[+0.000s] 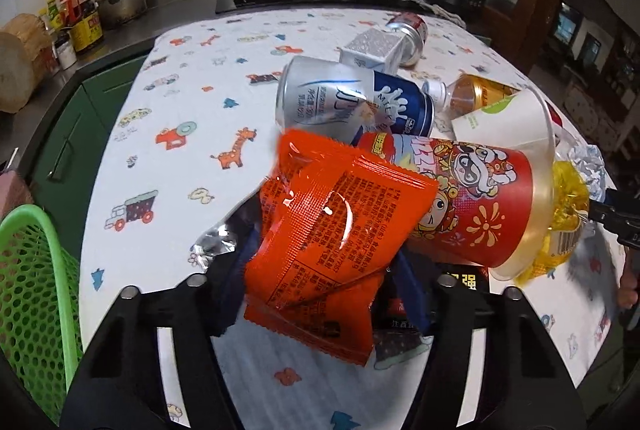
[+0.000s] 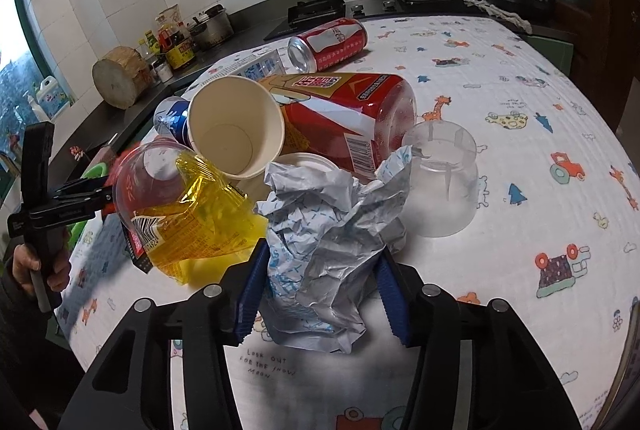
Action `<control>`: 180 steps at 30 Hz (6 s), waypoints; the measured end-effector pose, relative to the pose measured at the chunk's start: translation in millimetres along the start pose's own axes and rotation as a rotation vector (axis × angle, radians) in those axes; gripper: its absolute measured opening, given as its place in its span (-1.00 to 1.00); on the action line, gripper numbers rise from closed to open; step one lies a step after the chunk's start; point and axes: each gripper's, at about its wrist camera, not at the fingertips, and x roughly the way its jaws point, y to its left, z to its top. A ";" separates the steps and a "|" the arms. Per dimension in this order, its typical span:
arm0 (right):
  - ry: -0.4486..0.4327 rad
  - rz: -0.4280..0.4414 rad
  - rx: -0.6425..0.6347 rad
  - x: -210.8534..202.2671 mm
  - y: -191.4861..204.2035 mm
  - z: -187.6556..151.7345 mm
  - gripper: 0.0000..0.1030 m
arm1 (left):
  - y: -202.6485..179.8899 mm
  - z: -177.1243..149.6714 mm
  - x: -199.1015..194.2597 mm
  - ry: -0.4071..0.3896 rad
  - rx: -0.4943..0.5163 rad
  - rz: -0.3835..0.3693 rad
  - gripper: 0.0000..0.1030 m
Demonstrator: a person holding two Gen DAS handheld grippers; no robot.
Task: Collect trash
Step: 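Carry the orange snack bag with the left tool and drop it into the green basket, then drop the crumpled foil into the green basket with the right tool, then grasp the red paper cup with the left tool while the right tool grasps the yellow wrapper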
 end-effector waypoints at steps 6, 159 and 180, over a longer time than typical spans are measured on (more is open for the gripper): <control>-0.035 -0.013 -0.003 -13.9 0.5 -0.8 -0.09 | 3.0 -2.9 -19.5 -0.046 -0.019 0.037 0.11; 0.069 0.161 -0.369 14.8 68.8 -23.0 0.55 | -38.7 35.9 38.5 0.185 -0.665 -0.119 0.83; 0.015 0.194 -0.264 -6.4 55.4 -29.2 0.28 | -40.9 41.5 46.8 0.141 -0.686 -0.194 0.40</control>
